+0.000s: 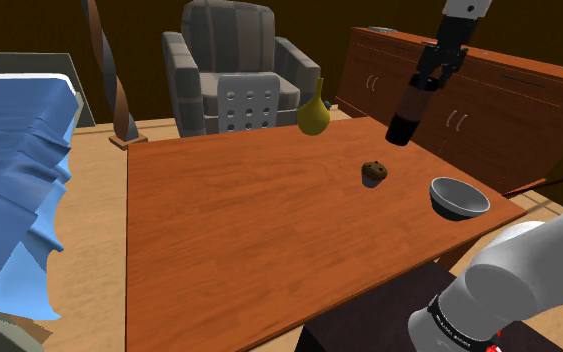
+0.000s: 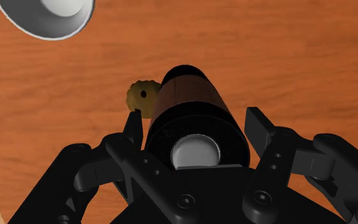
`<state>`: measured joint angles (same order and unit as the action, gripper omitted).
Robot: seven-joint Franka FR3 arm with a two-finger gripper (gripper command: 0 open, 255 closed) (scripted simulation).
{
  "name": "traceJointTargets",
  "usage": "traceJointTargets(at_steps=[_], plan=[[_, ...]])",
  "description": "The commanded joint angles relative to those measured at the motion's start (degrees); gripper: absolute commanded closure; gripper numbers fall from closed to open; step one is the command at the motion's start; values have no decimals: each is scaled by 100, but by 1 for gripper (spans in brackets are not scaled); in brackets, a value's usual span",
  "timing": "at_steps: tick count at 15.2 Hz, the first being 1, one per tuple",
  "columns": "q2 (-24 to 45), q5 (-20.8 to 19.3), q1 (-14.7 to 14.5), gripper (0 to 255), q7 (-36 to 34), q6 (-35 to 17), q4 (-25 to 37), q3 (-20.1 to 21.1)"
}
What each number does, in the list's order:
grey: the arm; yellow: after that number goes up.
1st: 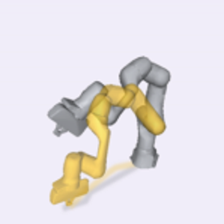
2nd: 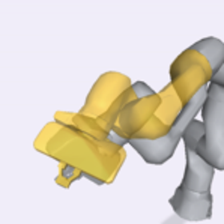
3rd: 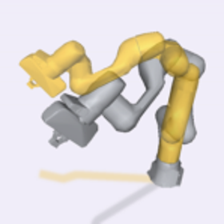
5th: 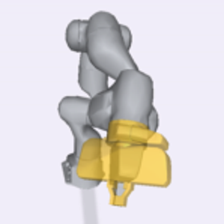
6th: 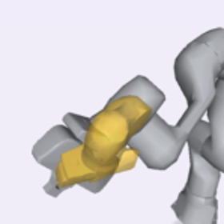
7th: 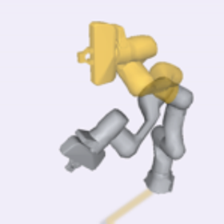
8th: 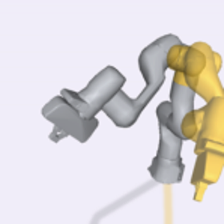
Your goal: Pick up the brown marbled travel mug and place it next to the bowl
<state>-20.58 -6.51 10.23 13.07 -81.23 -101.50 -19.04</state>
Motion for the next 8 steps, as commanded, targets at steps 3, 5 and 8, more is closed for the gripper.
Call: traceJointTargets(at_steps=[3,5,8], plan=[[-709,-262,169,255,221,118,-541,-90],[-1167,-449,301,255,404,247,-835,-170],[-1271,-478,324,255,378,30,-1154,-179]])
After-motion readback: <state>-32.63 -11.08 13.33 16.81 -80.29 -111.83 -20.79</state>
